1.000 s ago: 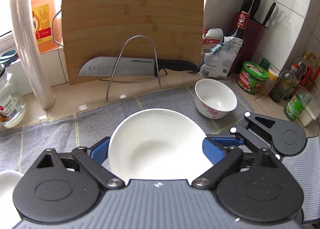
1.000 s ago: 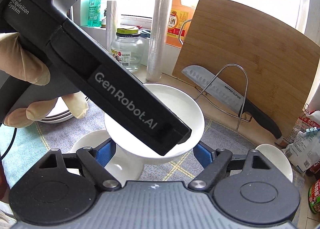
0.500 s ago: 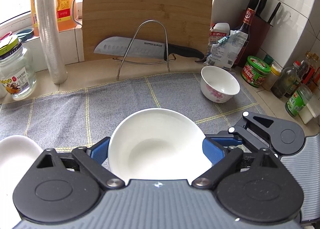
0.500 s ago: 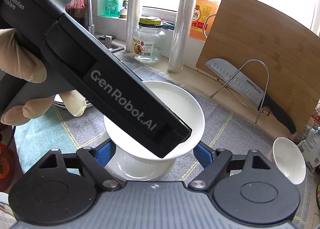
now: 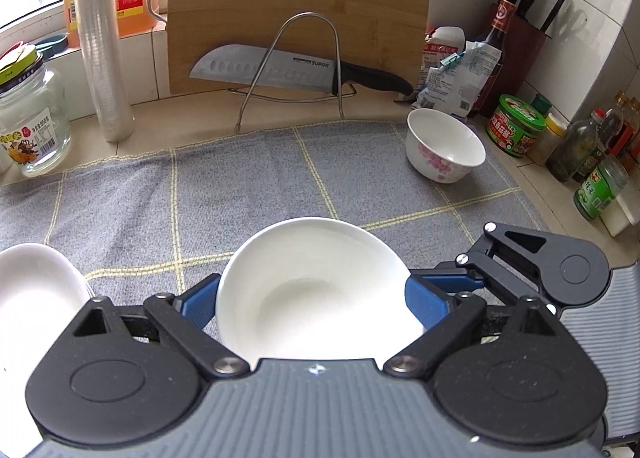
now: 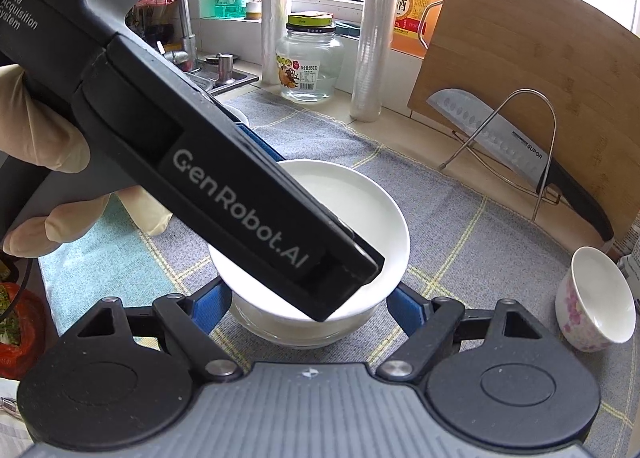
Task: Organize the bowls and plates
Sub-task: 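Lower the bowl into the placed bowl and open the left gripper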
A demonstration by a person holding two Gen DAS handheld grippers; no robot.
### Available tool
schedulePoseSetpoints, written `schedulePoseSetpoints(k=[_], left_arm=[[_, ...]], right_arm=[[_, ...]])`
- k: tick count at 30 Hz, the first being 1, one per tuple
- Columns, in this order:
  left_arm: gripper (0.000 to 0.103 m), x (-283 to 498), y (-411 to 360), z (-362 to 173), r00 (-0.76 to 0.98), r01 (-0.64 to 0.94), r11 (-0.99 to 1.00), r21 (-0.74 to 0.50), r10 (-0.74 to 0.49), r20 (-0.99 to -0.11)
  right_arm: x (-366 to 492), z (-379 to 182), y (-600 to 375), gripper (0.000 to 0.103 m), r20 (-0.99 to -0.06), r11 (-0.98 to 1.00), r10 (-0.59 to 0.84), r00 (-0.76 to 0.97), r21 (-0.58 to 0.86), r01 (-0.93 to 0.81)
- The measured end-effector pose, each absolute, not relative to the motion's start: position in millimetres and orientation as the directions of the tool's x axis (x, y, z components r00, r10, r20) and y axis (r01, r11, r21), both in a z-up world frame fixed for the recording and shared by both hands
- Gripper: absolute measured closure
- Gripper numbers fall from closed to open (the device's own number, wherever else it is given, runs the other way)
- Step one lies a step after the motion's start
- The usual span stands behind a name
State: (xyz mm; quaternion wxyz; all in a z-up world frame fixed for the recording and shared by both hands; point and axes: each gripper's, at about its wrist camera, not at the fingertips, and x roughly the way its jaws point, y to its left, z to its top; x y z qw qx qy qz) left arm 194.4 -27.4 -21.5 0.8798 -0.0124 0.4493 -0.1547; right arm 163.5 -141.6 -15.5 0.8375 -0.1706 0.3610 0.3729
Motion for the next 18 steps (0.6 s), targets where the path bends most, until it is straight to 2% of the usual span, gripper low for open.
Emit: schedulePoseSetpoints(k=[18], left_arm=[[0.008, 193.9, -24.7, -31.9, 0.535, 0.267, 0.948, -0.173, -0.295, -0.792]], right_arm=[[163.0, -22.2, -139.5, 0.016, -0.747, 0.658, 0.494, 0.446, -0.015, -0.753]])
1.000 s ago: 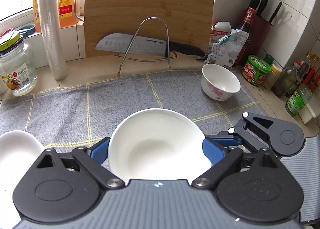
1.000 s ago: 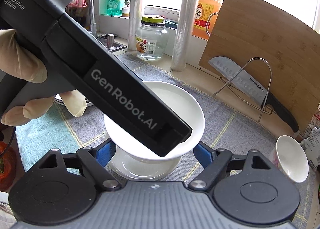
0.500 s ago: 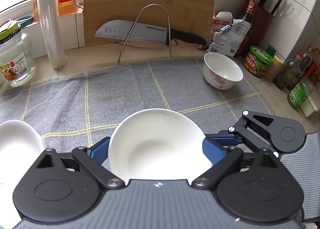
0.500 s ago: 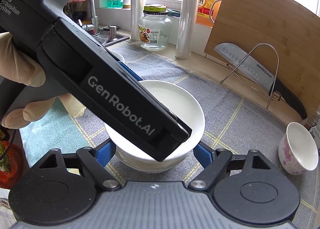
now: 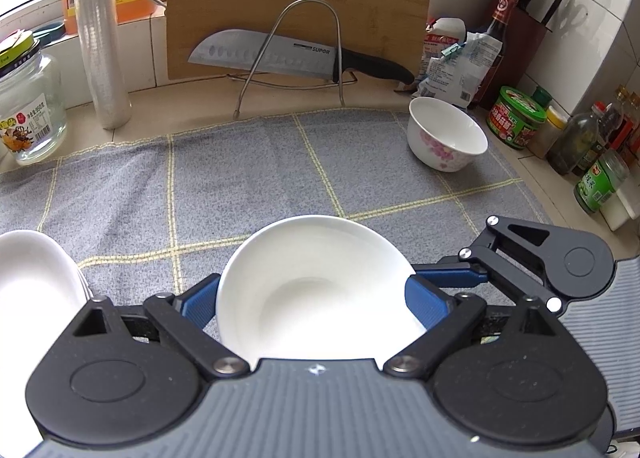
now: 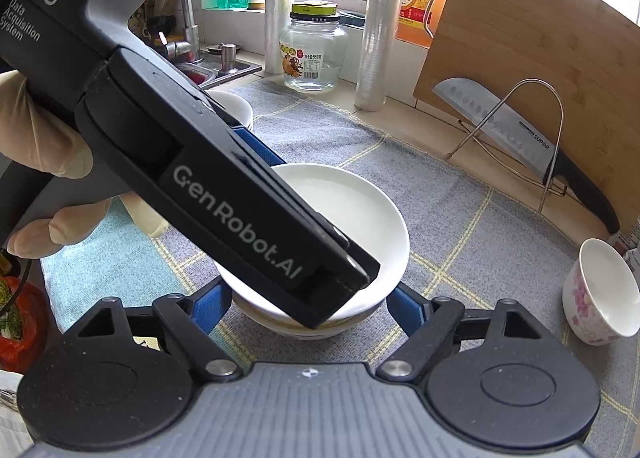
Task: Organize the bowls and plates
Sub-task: 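Lower the bowl into the placed bowl and open the left gripper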
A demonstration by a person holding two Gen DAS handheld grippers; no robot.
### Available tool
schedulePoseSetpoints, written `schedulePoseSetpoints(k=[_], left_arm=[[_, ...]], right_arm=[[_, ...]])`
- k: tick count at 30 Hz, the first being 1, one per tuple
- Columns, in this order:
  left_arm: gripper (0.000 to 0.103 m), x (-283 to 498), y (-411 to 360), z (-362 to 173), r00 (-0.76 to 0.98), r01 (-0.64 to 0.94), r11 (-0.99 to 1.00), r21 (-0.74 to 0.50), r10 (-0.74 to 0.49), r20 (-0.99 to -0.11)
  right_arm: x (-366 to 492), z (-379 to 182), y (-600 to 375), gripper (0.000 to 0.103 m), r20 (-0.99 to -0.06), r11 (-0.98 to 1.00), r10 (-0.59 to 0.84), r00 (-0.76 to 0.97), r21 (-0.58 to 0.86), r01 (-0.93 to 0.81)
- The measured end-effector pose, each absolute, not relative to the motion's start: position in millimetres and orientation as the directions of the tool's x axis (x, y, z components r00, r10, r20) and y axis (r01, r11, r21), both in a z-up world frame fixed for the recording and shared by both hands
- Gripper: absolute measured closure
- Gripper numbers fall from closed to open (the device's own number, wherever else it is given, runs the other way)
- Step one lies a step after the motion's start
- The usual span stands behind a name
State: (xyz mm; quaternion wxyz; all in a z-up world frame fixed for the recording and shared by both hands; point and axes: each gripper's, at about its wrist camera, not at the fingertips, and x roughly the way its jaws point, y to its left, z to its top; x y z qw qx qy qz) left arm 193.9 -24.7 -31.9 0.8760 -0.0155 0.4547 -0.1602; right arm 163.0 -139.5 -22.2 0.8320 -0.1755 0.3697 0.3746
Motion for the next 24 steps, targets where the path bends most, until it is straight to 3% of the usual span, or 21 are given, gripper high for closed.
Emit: schedulePoseSetpoints(k=[11, 14, 24], left_arm=[[0.008, 193.7, -24.4, -33.4, 0.539, 0.266, 0.948, -0.175, -0.297, -0.788], [0.007, 190.9, -22.8, -29.8, 0.562, 0.273, 0.948, -0.164, -0.295, -0.772], [0.005, 171.4, -11.2, -12.9, 0.665, 0.262, 0.958, -0.114, -0.265, -0.698]], right_arm=[[164.3, -23.0, -140.9, 0.015, -0.747, 0.661, 0.501, 0.437, 0.004, -0.750], [162.6, -22.4, -141.7, 0.000, -0.736, 0.659, 0.502, 0.453, -0.013, -0.752], [162.0, -16.1, -155.8, 0.000, -0.712, 0.668, 0.523, 0.469, 0.001, -0.744]])
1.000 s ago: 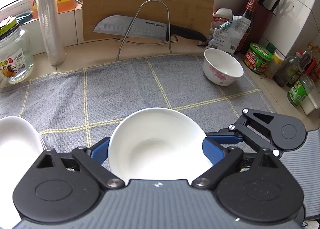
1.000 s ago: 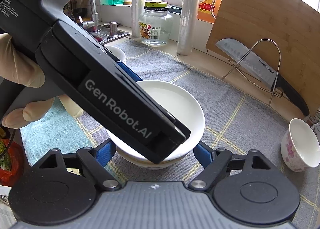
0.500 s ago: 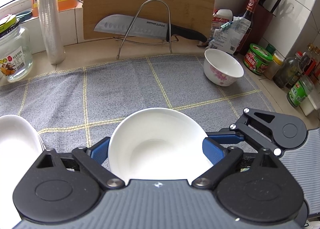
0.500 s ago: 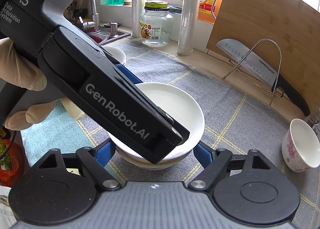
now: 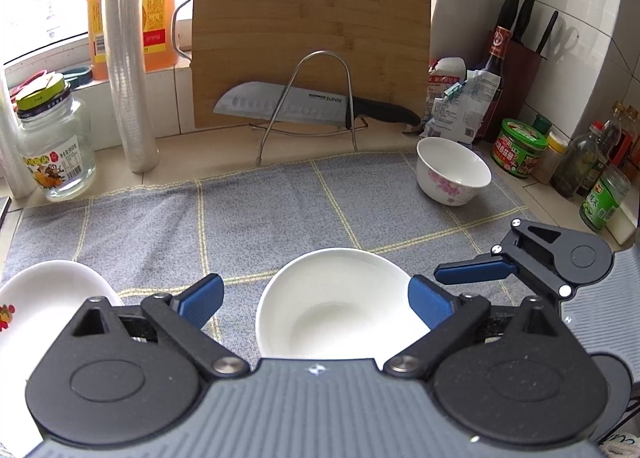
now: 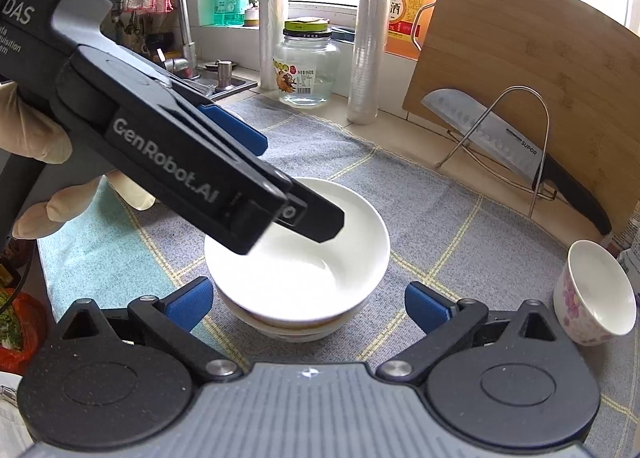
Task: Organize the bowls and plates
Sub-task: 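Lower the bowl into the placed bowl and open the left gripper, then move the right gripper to the pink-flowered bowl and grasp its rim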
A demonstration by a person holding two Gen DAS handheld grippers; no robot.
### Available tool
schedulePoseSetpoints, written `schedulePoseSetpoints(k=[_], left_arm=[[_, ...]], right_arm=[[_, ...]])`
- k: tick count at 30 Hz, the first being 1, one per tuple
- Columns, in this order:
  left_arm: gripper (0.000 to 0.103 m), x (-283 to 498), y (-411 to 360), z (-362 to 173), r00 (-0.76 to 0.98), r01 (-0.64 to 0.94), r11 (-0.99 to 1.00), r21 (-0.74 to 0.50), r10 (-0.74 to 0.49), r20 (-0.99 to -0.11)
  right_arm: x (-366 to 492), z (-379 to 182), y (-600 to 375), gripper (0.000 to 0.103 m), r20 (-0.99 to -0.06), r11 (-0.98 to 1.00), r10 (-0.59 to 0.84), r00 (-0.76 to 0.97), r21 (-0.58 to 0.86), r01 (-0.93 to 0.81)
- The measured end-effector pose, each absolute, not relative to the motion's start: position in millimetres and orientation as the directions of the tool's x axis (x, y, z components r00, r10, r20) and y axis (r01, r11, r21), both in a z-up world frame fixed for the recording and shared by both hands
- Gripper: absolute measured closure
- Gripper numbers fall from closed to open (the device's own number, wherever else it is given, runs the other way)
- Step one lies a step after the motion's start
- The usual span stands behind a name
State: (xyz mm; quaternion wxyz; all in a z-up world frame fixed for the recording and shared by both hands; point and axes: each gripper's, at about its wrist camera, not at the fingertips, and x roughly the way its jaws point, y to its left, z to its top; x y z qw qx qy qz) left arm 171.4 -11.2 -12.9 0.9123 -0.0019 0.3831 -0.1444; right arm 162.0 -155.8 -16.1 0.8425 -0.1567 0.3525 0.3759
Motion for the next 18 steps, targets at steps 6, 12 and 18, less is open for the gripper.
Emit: schedulePoseSetpoints(k=[6, 12, 18], left_arm=[[0.003, 159.9, -10.6, -3.5, 0.692, 0.259, 0.955, -0.143, -0.287, -0.662], [0.002, 152.0, -21.8, 6.6, 0.726, 0.254, 0.954, -0.156, -0.295, -0.621], [0.002, 148.6, -53.6, 12.1, 0.743, 0.291, 0.948, -0.131, -0.310, -0.593]], right_arm=[[164.1, -14.8, -171.1, 0.000, -0.713, 0.699, 0.501, 0.490, 0.000, -0.715], [165.9, -12.5, -191.2, 0.000, -0.711, 0.733, 0.479, 0.515, 0.001, -0.680], [166.0, -14.6, -219.0, 0.000, -0.715, 0.769, 0.442, 0.541, -0.009, -0.639]])
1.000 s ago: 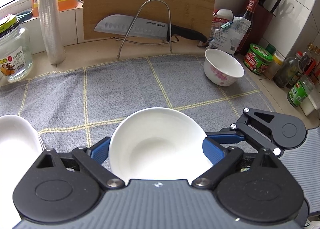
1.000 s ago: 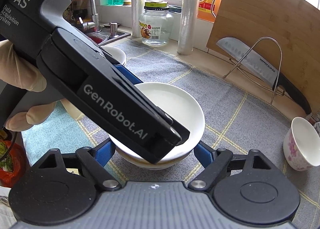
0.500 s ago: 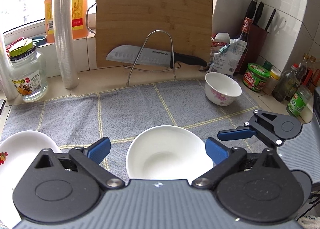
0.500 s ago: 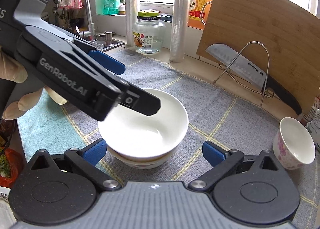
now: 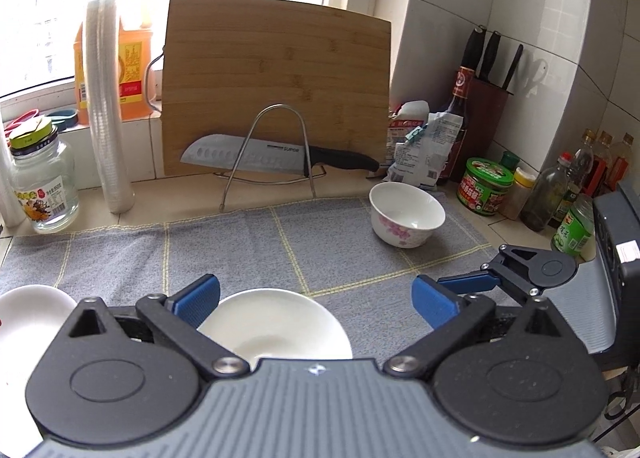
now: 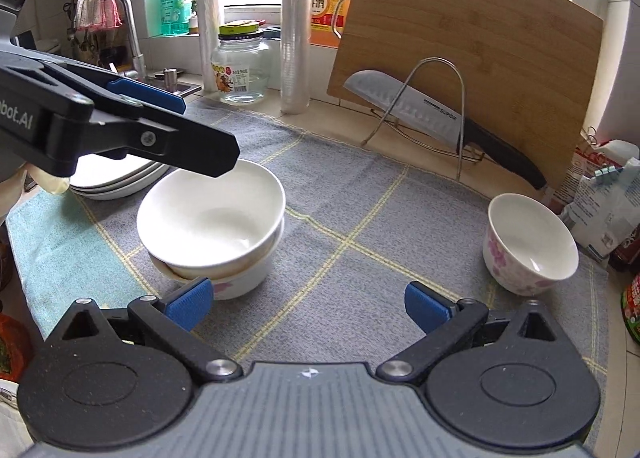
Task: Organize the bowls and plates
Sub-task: 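Move the right gripper to the pink-flowered bowl and grasp its rim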
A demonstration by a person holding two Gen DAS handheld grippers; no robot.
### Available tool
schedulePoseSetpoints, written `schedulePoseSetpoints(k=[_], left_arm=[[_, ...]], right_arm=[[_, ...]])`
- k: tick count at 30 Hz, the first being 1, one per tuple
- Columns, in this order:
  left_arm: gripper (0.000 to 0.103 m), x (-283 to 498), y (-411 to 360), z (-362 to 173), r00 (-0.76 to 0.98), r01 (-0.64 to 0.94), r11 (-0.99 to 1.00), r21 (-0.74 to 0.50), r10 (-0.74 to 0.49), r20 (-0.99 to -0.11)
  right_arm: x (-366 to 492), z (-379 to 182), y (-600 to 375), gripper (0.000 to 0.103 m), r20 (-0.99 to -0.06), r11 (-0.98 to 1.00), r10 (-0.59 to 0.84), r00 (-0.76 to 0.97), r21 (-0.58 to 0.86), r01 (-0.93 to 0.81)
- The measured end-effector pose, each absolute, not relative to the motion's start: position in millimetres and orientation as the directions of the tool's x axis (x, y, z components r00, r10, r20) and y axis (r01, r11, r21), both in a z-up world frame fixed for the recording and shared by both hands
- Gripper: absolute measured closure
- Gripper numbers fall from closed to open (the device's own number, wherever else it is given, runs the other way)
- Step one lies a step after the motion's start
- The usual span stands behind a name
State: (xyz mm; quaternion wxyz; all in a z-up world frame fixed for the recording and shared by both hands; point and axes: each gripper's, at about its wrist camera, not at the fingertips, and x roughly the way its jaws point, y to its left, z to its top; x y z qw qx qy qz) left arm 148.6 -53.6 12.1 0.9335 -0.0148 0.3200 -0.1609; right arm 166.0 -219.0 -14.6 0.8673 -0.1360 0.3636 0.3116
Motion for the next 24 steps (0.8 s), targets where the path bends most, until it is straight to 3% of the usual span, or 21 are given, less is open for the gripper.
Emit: schedulePoseSetpoints(k=[13, 24], left_arm=[[0.002, 165.1, -145.8, -2.9, 0.725, 0.392, 0.909, -0.146, -0.402, -0.559], [0.002, 205.9, -197.1, -45.4, 0.730, 0.359, 0.929, -0.086, -0.337, -0.595]], right_arm=[[181.1, -25.8, -323.8, 0.000, -0.736, 0.888, 0.281, 0.616, -0.043, -0.457], [214.0, -49.1, -392.1, 0.000, -0.756, 0.949, 0.183, 0.629, -0.032, -0.315]])
